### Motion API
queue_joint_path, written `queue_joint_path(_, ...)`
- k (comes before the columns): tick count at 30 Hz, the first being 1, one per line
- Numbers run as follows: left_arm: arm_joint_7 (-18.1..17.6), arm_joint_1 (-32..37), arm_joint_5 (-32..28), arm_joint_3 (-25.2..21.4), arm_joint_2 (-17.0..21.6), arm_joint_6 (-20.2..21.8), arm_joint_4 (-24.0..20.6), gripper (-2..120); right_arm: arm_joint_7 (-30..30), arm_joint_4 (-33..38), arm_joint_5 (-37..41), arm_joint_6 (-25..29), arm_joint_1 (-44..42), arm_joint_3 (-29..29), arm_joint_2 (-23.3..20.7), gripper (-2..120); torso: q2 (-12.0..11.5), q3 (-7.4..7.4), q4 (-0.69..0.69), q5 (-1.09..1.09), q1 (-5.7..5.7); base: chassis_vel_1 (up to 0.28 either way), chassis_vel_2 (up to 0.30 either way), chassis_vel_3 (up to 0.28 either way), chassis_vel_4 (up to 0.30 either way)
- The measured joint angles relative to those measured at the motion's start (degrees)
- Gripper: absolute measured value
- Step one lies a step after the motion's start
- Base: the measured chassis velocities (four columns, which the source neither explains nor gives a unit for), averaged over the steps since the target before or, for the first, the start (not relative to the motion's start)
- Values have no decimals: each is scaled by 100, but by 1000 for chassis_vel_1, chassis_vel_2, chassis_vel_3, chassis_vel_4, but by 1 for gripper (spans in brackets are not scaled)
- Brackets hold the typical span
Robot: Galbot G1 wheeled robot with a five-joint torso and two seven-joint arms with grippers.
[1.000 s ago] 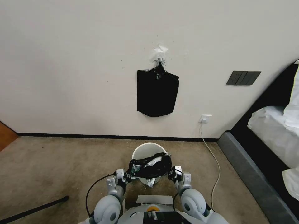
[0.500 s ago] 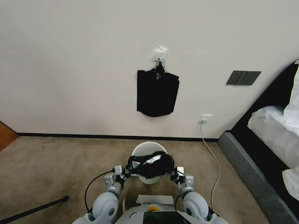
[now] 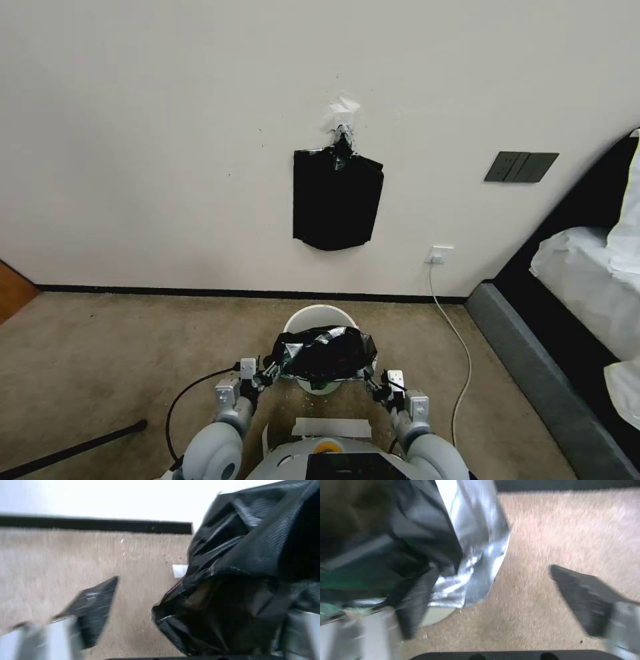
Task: Place a trash bag onto the trash bin.
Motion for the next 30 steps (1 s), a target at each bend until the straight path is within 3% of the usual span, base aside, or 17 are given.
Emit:
queue_joint_path(9, 788, 746, 517, -555, 105, -675, 1, 100, -70, 324, -140, 65, -171, 54, -87, 100, 0, 0, 0, 0, 0, 0, 0, 0, 0)
queue_joint_path(12, 800, 803, 692, -665, 37, -818, 52, 100, -90, 389, -142, 80, -171, 61, -87, 100, 0, 0, 0, 0, 0, 0, 0, 0, 0)
queue_joint_path(20, 766, 992, 870, -998, -69, -855, -77, 100, -149, 520, -295, 98, -249, 38, -44, 100, 0, 0, -1, -1, 0, 0, 0, 0, 0)
queue_joint_path(30, 1591, 1834, 602, -1344, 315, -785, -287, 100, -142, 617, -292, 92, -208, 65, -48, 100, 0, 0, 1, 0, 0, 0, 0, 0, 0)
